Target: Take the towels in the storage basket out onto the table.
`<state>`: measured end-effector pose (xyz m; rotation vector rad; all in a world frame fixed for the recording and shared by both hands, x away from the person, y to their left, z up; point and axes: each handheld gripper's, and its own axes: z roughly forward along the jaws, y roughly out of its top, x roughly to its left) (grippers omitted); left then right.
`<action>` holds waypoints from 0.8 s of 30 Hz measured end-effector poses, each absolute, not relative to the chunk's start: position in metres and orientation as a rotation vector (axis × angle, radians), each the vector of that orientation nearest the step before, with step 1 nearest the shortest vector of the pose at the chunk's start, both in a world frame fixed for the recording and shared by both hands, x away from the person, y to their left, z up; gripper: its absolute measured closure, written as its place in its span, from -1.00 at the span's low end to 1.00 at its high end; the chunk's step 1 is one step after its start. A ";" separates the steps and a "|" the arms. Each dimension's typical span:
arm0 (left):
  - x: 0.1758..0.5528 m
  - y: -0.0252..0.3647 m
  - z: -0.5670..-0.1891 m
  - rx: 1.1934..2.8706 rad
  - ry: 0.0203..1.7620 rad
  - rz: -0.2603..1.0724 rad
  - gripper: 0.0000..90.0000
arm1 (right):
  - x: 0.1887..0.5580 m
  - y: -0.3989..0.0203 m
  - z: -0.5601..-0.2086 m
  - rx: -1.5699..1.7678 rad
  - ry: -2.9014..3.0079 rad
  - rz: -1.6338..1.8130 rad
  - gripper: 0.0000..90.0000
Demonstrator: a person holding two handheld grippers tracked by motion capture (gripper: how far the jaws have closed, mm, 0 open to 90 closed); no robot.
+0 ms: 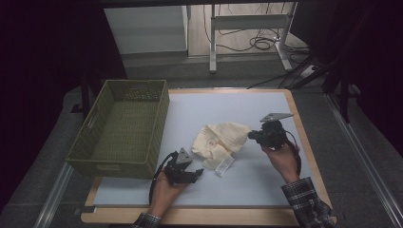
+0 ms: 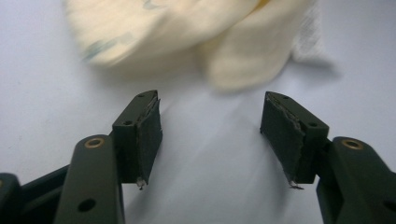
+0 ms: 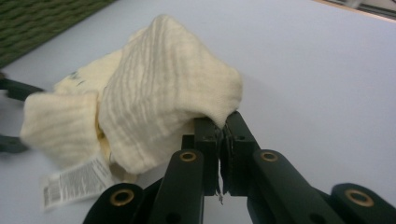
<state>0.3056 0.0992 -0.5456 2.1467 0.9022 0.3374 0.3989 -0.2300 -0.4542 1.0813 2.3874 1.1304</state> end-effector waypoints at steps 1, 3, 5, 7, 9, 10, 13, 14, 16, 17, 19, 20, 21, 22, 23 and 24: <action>0.306 0.099 -0.546 2.148 0.901 0.337 -0.22 | 0.402 -0.237 -0.455 1.102 2.373 1.107 0.90; 0.306 0.098 -0.546 2.153 0.914 0.349 -0.30 | 0.408 -0.246 -0.462 1.160 2.391 1.057 0.72; 0.306 0.098 -0.546 2.153 0.926 0.347 -0.44 | 0.412 -0.257 -0.473 1.205 2.386 1.034 0.58; 0.306 0.098 -0.545 2.160 0.921 0.356 -0.46 | 0.411 -0.264 -0.477 1.232 2.390 1.047 0.55; 0.306 0.097 -0.544 2.159 0.907 0.341 -0.42 | 0.405 -0.269 -0.478 1.231 2.390 1.076 0.53; 0.307 0.097 -0.541 2.156 0.900 0.331 -0.38 | 0.402 -0.270 -0.477 1.219 2.394 1.077 0.52; 0.309 0.091 -0.528 2.153 0.862 0.324 -0.31 | 0.392 -0.269 -0.474 1.167 2.419 1.077 0.50; 0.312 0.085 -0.519 2.149 0.836 0.329 -0.29 | 0.390 -0.267 -0.473 1.156 2.424 1.084 0.50; 0.315 0.078 -0.509 2.148 0.803 0.314 -0.26 | 0.386 -0.260 -0.471 1.128 2.450 1.095 0.48; 0.319 0.071 -0.501 2.151 0.779 0.301 -0.26 | 0.385 -0.257 -0.471 1.111 2.458 1.099 0.47; 0.326 0.061 -0.492 2.168 0.753 0.288 -0.22 | 0.384 -0.245 -0.471 1.075 2.490 1.126 0.43; 0.330 0.054 -0.488 2.173 0.740 0.277 -0.22 | 0.384 -0.241 -0.472 1.071 2.501 1.134 0.42; 0.332 0.051 -0.487 2.174 0.734 0.268 -0.18 | 0.385 -0.234 -0.473 1.056 2.518 1.140 0.40; 0.334 0.046 -0.486 2.166 0.731 0.259 -0.16 | 0.385 -0.229 -0.475 1.046 2.526 1.142 0.39; 0.337 0.041 -0.487 2.167 0.725 0.245 -0.16 | 0.386 -0.224 -0.477 1.032 2.538 1.140 0.36; 0.338 0.038 -0.488 2.161 0.723 0.232 -0.14 | 0.388 -0.217 -0.480 1.022 2.549 1.134 0.33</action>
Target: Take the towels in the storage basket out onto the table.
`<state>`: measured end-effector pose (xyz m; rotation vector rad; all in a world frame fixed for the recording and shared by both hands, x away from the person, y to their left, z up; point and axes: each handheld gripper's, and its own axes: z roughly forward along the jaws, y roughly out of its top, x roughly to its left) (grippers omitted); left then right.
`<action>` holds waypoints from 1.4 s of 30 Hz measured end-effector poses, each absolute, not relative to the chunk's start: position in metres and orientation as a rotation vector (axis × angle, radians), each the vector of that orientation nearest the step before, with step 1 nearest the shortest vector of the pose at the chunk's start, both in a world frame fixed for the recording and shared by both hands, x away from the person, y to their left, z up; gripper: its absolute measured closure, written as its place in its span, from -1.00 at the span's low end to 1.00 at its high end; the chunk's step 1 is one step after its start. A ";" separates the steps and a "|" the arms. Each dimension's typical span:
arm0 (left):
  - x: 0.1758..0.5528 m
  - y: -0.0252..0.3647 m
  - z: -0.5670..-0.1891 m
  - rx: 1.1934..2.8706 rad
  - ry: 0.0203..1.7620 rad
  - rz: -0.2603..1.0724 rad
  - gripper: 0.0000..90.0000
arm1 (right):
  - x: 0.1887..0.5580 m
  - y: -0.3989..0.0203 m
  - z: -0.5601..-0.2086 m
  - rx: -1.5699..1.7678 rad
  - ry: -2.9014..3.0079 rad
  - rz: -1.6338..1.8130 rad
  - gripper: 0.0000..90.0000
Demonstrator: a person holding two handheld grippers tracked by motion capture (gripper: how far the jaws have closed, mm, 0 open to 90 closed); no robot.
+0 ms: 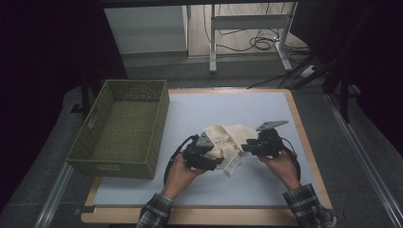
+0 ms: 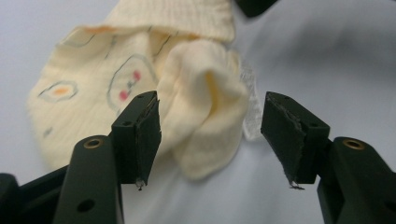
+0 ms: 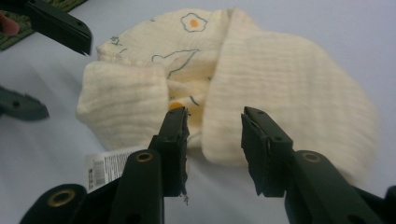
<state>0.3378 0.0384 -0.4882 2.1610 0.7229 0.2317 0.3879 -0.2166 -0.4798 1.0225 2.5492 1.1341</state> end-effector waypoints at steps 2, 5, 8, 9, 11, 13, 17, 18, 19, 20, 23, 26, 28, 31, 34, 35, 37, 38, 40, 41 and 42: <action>0.340 0.032 -0.493 2.168 0.718 0.225 -0.09 | 0.391 -0.208 -0.486 1.005 2.553 1.101 0.29; 0.346 0.024 -0.505 2.191 0.740 0.237 0.14 | 0.398 -0.200 -0.499 1.006 2.551 1.011 0.32; 0.351 0.026 -0.513 2.189 0.751 0.247 0.76 | 0.402 -0.198 -0.509 1.017 2.535 0.938 0.81; 0.352 0.030 -0.513 2.171 0.755 0.242 0.87 | 0.401 -0.199 -0.509 1.016 2.524 0.948 0.90; 0.350 0.037 -0.511 2.154 0.764 0.260 0.89 | 0.399 -0.203 -0.505 1.003 2.505 0.964 0.93; 0.348 0.047 -0.507 2.126 0.781 0.280 0.89 | 0.397 -0.209 -0.494 0.986 2.469 0.969 0.93; 0.343 0.072 -0.498 2.088 0.826 0.316 0.88 | 0.399 -0.231 -0.464 1.005 2.391 0.999 0.93; 0.343 0.080 -0.495 2.073 0.845 0.324 0.88 | 0.401 -0.237 -0.456 1.019 2.365 1.006 0.93; 0.344 0.084 -0.494 2.064 0.860 0.330 0.88 | 0.405 -0.245 -0.447 1.043 2.338 1.017 0.93; 0.346 0.089 -0.492 2.053 0.879 0.335 0.88 | 0.408 -0.249 -0.441 1.054 2.321 1.024 0.93; 0.355 0.098 -0.491 2.042 0.961 0.362 0.84 | 0.423 -0.261 -0.423 1.109 2.268 1.037 0.93; 0.369 0.100 -0.499 2.067 1.072 0.379 0.60 | 0.445 -0.266 -0.419 1.155 2.227 0.988 0.73; 0.376 0.102 -0.507 2.100 1.125 0.420 0.27 | 0.462 -0.269 -0.426 1.225 2.234 0.929 0.59; 0.369 0.107 -0.513 2.058 1.120 0.383 0.08 | 0.465 -0.274 -0.436 1.251 2.256 0.925 0.54; 0.362 0.108 -0.513 2.062 1.084 0.371 0.04 | 0.455 -0.273 -0.445 1.223 2.306 0.966 0.52; 0.360 0.108 -0.512 2.063 1.071 0.365 0.03 | 0.450 -0.272 -0.448 1.212 2.325 0.973 0.51; 0.355 0.105 -0.510 2.066 1.025 0.337 -0.03 | 0.441 -0.269 -0.455 1.180 2.365 0.978 0.50; 0.352 0.102 -0.507 2.077 0.998 0.337 -0.04 | 0.436 -0.267 -0.458 1.165 2.387 0.975 0.50; 0.348 0.095 -0.502 2.101 0.958 0.345 -0.13 | 0.425 -0.262 -0.465 1.120 2.424 0.946 0.50; 0.348 0.091 -0.501 2.108 0.941 0.347 -0.17 | 0.419 -0.260 -0.469 1.101 2.442 0.942 0.50; 0.348 0.086 -0.498 2.124 0.914 0.353 -0.18 | 0.416 -0.259 -0.471 1.100 2.454 0.951 0.50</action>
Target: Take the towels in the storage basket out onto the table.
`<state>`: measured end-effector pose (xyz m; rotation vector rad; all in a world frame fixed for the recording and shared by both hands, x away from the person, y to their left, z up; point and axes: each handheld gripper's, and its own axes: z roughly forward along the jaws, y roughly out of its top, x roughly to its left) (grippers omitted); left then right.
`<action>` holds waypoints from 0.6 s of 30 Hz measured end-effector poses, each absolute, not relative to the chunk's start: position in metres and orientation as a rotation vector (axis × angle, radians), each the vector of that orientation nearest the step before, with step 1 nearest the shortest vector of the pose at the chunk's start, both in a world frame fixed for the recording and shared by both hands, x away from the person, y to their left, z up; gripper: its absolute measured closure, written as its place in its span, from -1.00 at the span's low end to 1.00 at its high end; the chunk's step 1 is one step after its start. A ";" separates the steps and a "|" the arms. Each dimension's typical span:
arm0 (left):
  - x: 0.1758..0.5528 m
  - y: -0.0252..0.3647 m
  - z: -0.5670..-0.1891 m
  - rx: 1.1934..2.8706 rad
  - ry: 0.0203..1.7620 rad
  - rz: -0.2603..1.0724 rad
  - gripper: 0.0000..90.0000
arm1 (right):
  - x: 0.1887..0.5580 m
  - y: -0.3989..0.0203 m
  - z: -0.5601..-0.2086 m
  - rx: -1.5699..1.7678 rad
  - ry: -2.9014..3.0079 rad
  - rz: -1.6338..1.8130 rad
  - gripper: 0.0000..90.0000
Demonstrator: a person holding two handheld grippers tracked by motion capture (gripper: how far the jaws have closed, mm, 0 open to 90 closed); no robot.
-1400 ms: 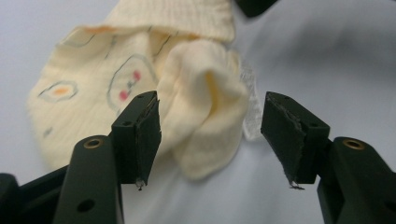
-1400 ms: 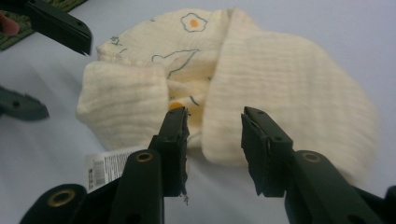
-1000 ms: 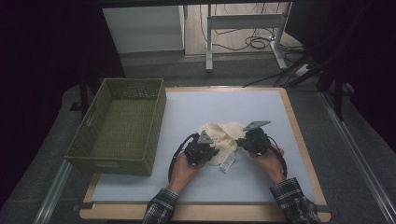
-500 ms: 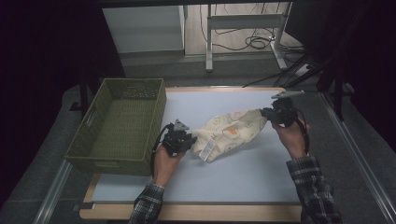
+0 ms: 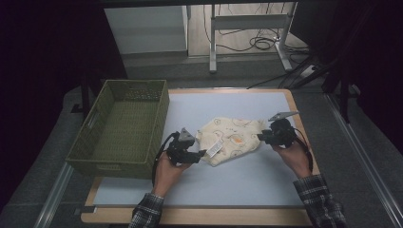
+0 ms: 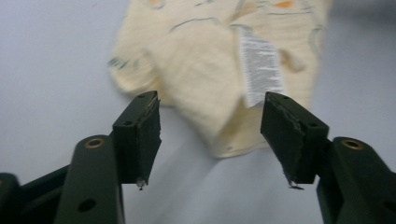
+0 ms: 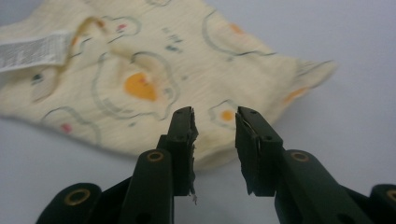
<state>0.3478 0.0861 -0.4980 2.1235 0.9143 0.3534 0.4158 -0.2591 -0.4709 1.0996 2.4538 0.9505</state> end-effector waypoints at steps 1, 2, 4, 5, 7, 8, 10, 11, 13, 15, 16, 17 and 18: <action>0.348 0.083 -0.497 2.133 0.905 0.354 -0.18 | 0.411 -0.257 -0.474 1.092 2.469 0.967 0.49; 0.351 0.077 -0.496 2.147 0.893 0.353 -0.18 | 0.409 -0.256 -0.476 1.090 2.478 0.974 0.49; 0.354 0.070 -0.497 2.167 0.884 0.359 -0.18 | 0.404 -0.252 -0.481 1.069 2.504 0.977 0.45; 0.359 0.065 -0.501 2.188 0.881 0.361 -0.18 | 0.403 -0.250 -0.484 1.058 2.512 0.976 0.42; 0.364 0.061 -0.507 2.210 0.887 0.359 -0.16 | 0.401 -0.245 -0.492 1.034 2.532 0.943 0.36; 0.368 0.059 -0.513 2.220 0.900 0.350 -0.14 | 0.400 -0.244 -0.495 1.023 2.538 0.926 0.35; 0.373 0.059 -0.522 2.236 0.907 0.346 0.00 | 0.400 -0.241 -0.504 0.986 2.551 0.869 0.33; 0.374 0.059 -0.525 2.239 0.905 0.331 0.14 | 0.401 -0.240 -0.508 0.980 2.549 0.847 0.34; 0.377 0.061 -0.530 2.234 0.889 0.288 0.43 | 0.401 -0.239 -0.511 0.962 2.535 0.838 0.45; 0.376 0.062 -0.529 2.215 0.895 0.289 0.75 | 0.400 -0.238 -0.511 0.944 2.511 0.797 0.72; 0.375 0.064 -0.527 2.200 0.897 0.287 0.87 | 0.399 -0.238 -0.510 0.943 2.497 0.764 0.88; 0.374 0.067 -0.524 2.186 0.890 0.290 0.91 | 0.399 -0.238 -0.510 0.947 2.495 0.753 0.92; 0.372 0.069 -0.520 2.159 0.898 0.297 0.92 | 0.399 -0.238 -0.509 0.956 2.498 0.752 0.94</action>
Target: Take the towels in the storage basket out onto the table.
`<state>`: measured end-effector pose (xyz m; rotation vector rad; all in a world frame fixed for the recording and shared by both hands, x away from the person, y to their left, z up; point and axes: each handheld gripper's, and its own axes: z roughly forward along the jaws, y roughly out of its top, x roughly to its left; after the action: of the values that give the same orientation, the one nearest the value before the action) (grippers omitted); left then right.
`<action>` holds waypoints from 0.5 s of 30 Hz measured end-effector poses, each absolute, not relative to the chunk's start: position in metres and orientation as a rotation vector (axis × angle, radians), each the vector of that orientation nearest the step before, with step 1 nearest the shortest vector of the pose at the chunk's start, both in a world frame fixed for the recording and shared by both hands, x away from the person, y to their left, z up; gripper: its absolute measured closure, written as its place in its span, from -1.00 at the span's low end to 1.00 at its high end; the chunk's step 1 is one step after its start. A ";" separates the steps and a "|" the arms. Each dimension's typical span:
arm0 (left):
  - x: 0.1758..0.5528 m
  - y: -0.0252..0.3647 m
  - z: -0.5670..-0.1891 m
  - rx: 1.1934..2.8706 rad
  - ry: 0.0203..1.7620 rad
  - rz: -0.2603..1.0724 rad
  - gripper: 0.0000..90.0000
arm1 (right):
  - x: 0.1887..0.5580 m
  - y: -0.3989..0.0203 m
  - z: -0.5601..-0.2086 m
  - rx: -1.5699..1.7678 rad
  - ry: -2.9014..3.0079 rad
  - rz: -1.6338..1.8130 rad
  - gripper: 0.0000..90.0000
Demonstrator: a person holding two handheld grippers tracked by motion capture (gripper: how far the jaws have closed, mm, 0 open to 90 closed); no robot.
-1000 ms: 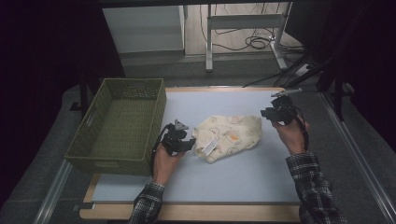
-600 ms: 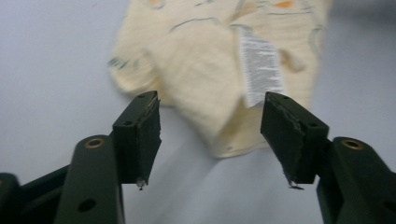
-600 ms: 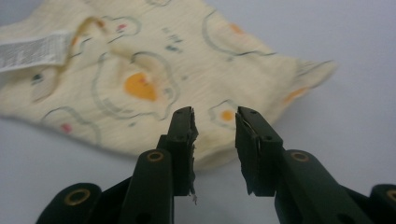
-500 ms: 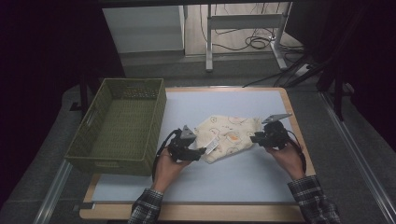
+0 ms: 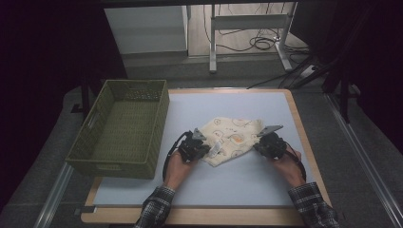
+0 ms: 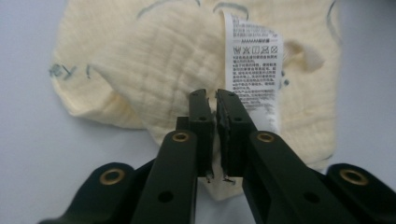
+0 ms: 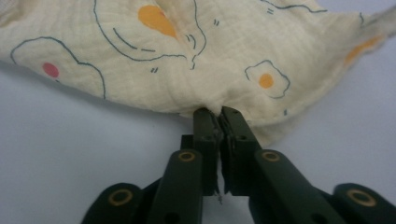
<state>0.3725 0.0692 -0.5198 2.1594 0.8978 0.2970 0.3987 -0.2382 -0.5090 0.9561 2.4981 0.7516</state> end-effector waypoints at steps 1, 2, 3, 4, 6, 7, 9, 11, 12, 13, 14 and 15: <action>0.371 0.072 -0.515 2.135 0.900 0.308 0.92 | 0.398 -0.239 -0.508 0.962 2.499 0.746 0.94; 0.369 0.076 -0.509 2.109 0.903 0.321 0.92 | 0.397 -0.241 -0.506 0.961 2.490 0.738 0.95; 0.367 0.079 -0.504 2.088 0.906 0.333 0.92 | 0.396 -0.243 -0.503 0.964 2.477 0.744 0.95; 0.366 0.083 -0.499 2.069 0.908 0.338 0.92 | 0.395 -0.248 -0.499 0.974 2.468 0.765 0.95; 0.363 0.089 -0.490 2.023 0.915 0.343 0.92 | 0.395 -0.259 -0.487 0.999 2.437 0.794 0.95; 0.362 0.092 -0.486 2.008 0.925 0.354 0.92 | 0.395 -0.266 -0.480 1.010 2.422 0.802 0.95; 0.361 0.095 -0.483 1.992 0.943 0.366 0.92 | 0.396 -0.281 -0.466 1.048 2.387 0.821 0.95; 0.363 0.096 -0.484 1.999 0.976 0.372 0.92 | 0.399 -0.295 -0.453 1.081 2.349 0.833 0.95; 0.366 0.095 -0.489 2.010 0.999 0.354 0.92 | 0.401 -0.300 -0.449 1.090 2.335 0.844 0.94; 0.368 0.094 -0.492 2.025 1.005 0.344 0.91 | 0.406 -0.308 -0.444 1.124 2.326 0.874 0.93; 0.370 0.092 -0.497 2.048 1.024 0.326 0.90 | 0.408 -0.311 -0.443 1.152 2.338 0.889 0.88; 0.372 0.090 -0.502 2.068 1.034 0.319 0.87 | 0.412 -0.313 -0.444 1.178 2.347 0.893 0.80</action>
<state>0.3717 0.0896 -0.5024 2.0677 1.0335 0.3195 0.4121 -0.3129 -0.4444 1.1777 2.3470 0.8931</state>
